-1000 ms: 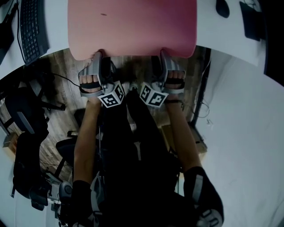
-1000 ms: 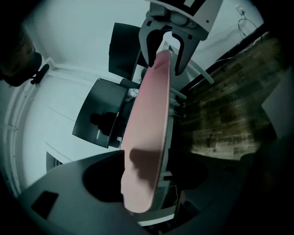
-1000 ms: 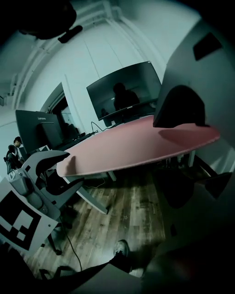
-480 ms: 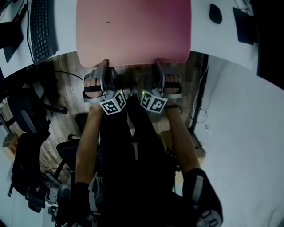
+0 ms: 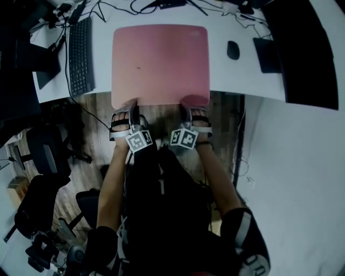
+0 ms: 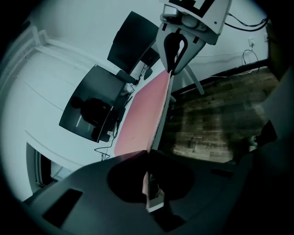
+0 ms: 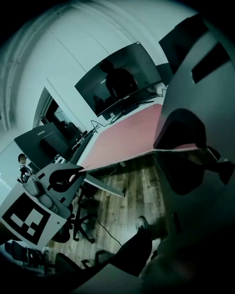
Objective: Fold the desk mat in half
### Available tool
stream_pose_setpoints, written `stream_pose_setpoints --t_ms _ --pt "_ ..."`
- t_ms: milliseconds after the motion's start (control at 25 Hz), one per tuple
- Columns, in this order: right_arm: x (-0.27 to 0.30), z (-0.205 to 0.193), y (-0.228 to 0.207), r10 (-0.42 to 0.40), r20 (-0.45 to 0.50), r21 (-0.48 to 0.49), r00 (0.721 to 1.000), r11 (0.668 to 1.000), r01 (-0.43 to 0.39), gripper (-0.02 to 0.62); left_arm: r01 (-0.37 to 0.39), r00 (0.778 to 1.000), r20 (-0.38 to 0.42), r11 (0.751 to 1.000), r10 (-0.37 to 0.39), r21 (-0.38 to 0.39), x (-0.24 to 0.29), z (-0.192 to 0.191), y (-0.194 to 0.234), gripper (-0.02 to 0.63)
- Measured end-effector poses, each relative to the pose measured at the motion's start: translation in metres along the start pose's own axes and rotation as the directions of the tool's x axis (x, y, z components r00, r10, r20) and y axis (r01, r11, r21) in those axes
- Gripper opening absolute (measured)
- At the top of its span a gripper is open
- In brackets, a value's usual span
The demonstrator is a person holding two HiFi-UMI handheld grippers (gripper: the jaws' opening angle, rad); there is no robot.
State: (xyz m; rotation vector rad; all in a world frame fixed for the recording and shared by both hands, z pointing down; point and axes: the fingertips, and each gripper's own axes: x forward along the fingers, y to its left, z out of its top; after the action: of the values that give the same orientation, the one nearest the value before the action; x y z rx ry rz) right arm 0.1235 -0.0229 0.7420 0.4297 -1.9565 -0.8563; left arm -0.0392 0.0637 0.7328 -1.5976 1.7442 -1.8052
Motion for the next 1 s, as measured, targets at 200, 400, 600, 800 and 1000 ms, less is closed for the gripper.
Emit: stream_pose_setpoints --t_ms 200,400,600,800,1000 --pt "-0.001 0.012 -0.016 0.093 0.0 -0.006 0.996 0.996 -0.093 0.02 0.158 0.987 -0.015 0.987 -0.159 -0.014 0.003 -0.005 0.006 0.021" --pt "-0.004 0.024 -0.04 0.149 0.015 0.02 0.989 0.989 -0.149 0.02 0.295 0.955 -0.016 0.955 -0.296 -0.042 0.003 -0.004 0.024 0.02" --pt "-0.006 0.038 -0.068 0.223 0.007 0.056 0.975 0.973 -0.223 0.02 0.408 0.913 0.032 0.909 -0.407 -0.082 0.003 -0.001 0.044 0.02" --pt "-0.002 0.055 -0.105 0.249 -0.008 0.094 0.968 0.964 -0.247 0.02 0.454 0.891 0.062 0.886 -0.45 -0.089 0.008 0.007 0.083 0.02" --pt "0.003 0.069 -0.135 0.258 -0.022 0.099 0.966 0.962 -0.254 0.02 0.485 0.874 0.101 0.867 -0.476 -0.111 0.017 0.014 0.117 0.02"
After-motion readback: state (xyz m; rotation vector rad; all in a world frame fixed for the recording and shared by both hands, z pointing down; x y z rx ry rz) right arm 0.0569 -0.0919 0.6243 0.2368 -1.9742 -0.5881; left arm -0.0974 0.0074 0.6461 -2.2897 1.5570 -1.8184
